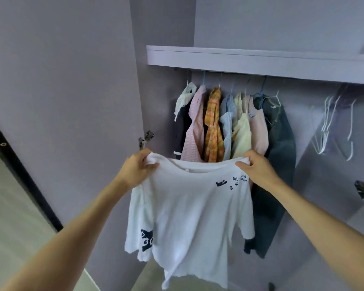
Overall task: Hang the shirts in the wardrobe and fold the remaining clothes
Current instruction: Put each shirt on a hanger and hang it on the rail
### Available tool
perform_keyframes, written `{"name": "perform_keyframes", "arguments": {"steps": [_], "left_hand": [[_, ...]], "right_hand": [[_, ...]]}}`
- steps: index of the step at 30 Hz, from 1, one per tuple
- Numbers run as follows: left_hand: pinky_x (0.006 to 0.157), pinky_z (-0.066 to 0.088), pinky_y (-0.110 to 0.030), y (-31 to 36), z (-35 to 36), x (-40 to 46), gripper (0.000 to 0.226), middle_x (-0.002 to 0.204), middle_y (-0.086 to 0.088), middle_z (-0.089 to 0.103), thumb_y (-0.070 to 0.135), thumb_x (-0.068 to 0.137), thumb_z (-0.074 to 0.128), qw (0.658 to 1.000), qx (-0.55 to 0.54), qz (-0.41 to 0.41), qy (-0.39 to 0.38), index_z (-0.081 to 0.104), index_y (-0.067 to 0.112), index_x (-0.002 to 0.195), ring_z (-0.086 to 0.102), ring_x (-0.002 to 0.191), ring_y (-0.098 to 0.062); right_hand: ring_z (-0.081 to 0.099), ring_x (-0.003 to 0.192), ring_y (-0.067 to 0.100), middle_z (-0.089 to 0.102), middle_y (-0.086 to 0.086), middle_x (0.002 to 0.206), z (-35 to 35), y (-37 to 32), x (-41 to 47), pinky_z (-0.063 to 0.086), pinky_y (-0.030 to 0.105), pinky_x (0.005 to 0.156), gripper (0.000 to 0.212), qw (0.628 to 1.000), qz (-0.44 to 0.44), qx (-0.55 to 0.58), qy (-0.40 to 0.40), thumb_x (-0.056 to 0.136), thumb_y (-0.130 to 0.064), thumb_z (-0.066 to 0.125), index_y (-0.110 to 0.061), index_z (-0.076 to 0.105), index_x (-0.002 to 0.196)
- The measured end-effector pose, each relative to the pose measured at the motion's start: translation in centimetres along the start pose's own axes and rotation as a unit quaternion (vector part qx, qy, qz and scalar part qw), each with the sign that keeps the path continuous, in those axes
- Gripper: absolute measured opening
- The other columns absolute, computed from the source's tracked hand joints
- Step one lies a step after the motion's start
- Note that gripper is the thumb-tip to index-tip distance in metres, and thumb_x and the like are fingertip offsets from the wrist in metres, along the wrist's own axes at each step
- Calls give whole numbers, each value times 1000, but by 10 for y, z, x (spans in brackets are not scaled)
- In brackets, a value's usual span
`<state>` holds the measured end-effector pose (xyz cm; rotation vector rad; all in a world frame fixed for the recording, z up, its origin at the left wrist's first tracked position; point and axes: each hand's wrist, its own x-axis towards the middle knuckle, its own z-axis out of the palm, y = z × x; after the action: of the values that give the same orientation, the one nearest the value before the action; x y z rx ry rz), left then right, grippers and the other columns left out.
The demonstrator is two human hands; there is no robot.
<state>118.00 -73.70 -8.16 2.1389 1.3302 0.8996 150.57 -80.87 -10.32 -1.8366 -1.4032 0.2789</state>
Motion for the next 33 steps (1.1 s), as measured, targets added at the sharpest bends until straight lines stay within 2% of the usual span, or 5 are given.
{"name": "perform_keyframes", "arguments": {"steps": [7,13,22,27,33], "left_hand": [[57,35,-19,66,58,44,3,66,10,49,8,91,52,985,-111,94,90,53,11,92,47,63,-5],[67,37,-23,119,132,94,9,83,0,60,24,93,55,980,-63,150,-118,55,16,89,55,84,-20],[65,35,-3,196,205,157,4,80,5,56,14,93,54,957,-190,216,-27,54,12,90,52,75,-4],[84,44,-37,205,231,172,12,90,-9,62,15,92,55,951,-182,249,-40,59,4,95,57,88,-27],[81,44,-33,199,232,175,19,88,-3,63,26,92,56,947,-164,276,-36,60,8,94,59,86,-22]], "right_hand": [[48,70,1,50,-14,77,-58,15,-4,35,8,60,8,970,-65,89,216,93,-9,50,-16,49,89],[49,74,20,54,0,80,-92,58,18,37,28,66,15,990,24,-40,131,95,-8,44,-2,57,98],[59,92,34,65,15,94,-143,132,74,43,35,69,18,938,139,-229,219,93,-18,46,-7,59,99],[45,117,29,51,13,124,-150,160,115,35,38,93,42,868,154,-440,174,92,-29,46,-8,46,128],[46,115,30,50,14,123,-152,178,128,37,37,92,39,824,138,-539,111,86,-7,45,-2,45,125]]}}
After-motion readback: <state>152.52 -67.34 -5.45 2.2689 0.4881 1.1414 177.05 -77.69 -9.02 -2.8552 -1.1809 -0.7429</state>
